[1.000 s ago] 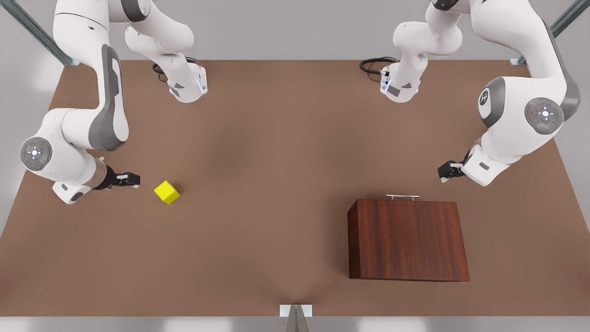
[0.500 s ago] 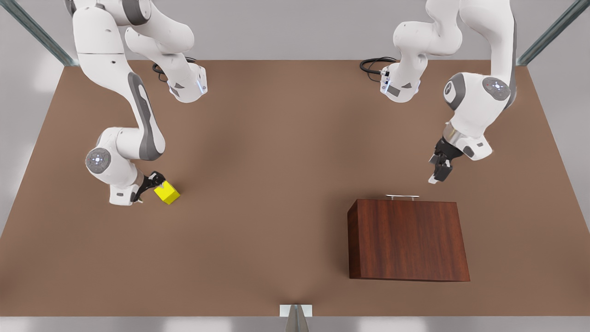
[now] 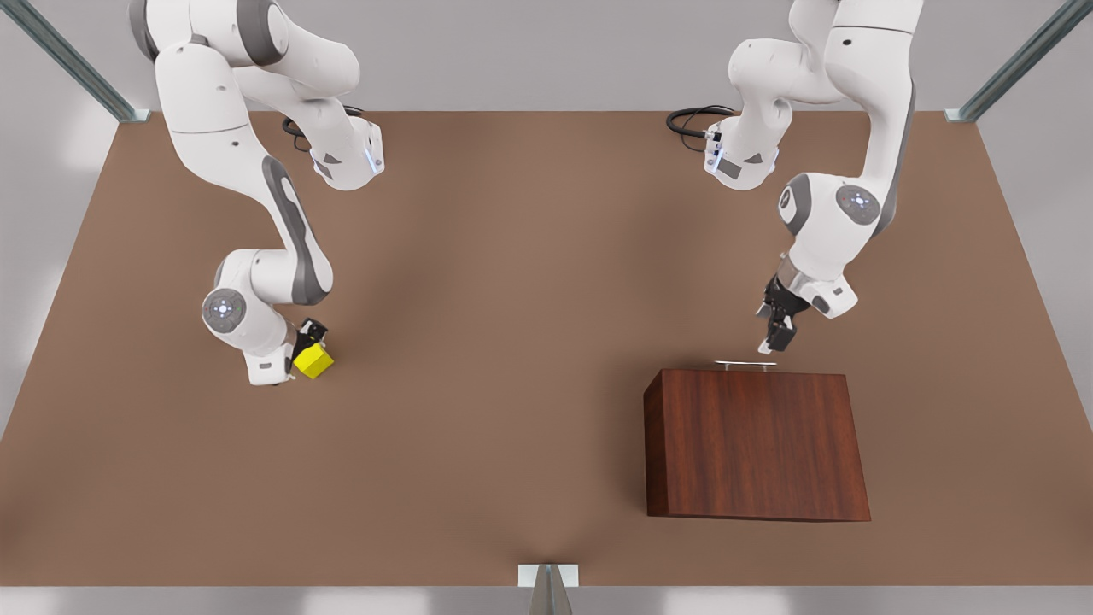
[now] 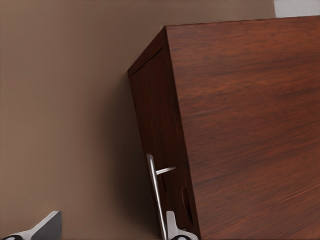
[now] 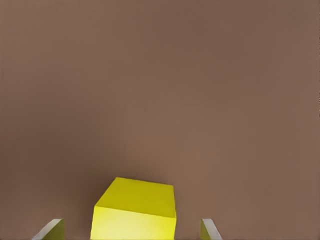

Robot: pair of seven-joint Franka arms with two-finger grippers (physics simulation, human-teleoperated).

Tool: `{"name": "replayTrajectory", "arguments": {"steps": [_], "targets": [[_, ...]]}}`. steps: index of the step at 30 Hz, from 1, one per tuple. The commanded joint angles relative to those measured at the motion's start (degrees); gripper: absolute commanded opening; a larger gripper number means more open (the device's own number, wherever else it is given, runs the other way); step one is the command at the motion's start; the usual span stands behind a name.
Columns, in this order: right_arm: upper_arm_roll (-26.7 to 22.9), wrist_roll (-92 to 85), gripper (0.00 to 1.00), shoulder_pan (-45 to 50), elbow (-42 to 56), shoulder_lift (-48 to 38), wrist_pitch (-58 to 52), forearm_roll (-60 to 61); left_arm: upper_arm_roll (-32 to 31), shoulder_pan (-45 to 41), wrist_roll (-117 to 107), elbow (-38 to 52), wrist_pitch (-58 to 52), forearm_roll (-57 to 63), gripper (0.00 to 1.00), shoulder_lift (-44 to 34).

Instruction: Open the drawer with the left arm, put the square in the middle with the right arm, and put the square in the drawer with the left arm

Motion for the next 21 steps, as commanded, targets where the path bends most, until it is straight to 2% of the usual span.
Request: {"name": "replayTrajectory", "arguments": {"steps": [1,5,21], "targets": [[0.0,0.0,1.00,0.1,-0.1,0.0,0.0,0.0,0.0,-0.5,0.0,0.0,0.1,-0.6,1.00,0.2],[0.0,0.0,1.00,0.0,-2.1,0.8,4.2,0.0,-0.7,-0.7,-0.1,0.2,2.8,-0.7,1.00,2.1],[-0.1,0.2,1.00,-0.5,-4.0,4.4,6.2,0.5,-1.1,-1.8,-0.4,1.1,6.2,-0.8,1.00,6.6]]}}
